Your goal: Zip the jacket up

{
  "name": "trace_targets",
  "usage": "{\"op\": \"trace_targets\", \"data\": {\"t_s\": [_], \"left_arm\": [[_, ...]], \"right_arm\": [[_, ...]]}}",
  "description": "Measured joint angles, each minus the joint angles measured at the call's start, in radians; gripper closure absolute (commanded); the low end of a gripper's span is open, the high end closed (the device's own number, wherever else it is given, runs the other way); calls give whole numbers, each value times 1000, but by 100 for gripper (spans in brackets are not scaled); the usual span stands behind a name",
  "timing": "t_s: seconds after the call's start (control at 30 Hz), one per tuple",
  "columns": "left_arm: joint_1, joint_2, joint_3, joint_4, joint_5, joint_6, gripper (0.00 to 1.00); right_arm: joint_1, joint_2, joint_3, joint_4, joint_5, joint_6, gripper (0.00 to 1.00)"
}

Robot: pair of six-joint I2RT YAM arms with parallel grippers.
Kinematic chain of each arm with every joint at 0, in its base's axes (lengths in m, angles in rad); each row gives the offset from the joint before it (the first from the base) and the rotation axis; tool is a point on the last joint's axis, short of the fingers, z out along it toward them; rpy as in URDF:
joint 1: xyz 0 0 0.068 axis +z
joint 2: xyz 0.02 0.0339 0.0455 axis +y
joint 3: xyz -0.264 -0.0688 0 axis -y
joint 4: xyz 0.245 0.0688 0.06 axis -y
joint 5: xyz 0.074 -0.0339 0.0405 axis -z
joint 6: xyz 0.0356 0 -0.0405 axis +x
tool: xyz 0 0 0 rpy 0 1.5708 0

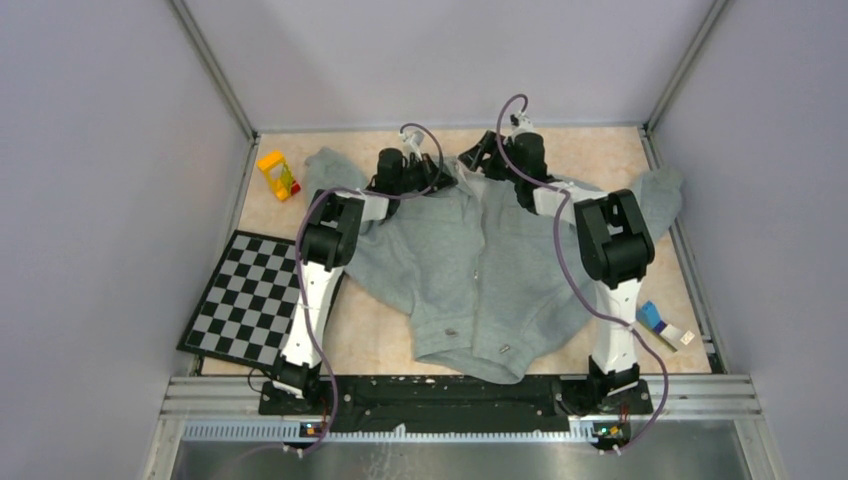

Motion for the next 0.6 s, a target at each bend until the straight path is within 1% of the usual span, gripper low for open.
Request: {"op": "trace_targets", "data": {"t_s": [0.17, 0.27, 0.3, 0.33, 0.47, 0.6], "left_arm": [[5, 0, -11, 54, 22, -60, 100], [7, 0, -11, 81, 37, -85, 100], [8, 0, -11, 88, 40, -92, 100], [8, 0, -11, 92, 43, -98, 100], [9, 0, -11, 101, 53, -111, 100], [9, 0, -11, 114, 60, -122, 100]], "right_arm": [[-10, 21, 10, 22, -51, 9, 29], [-11, 64, 47, 23, -103, -10, 39], [-11, 85, 70, 21, -124, -19, 40], [-12, 107, 93, 17, -143, -29, 39], [-16, 154, 125, 31, -200, -35, 31], [-18, 178, 125, 96, -254, 0, 29]]}}
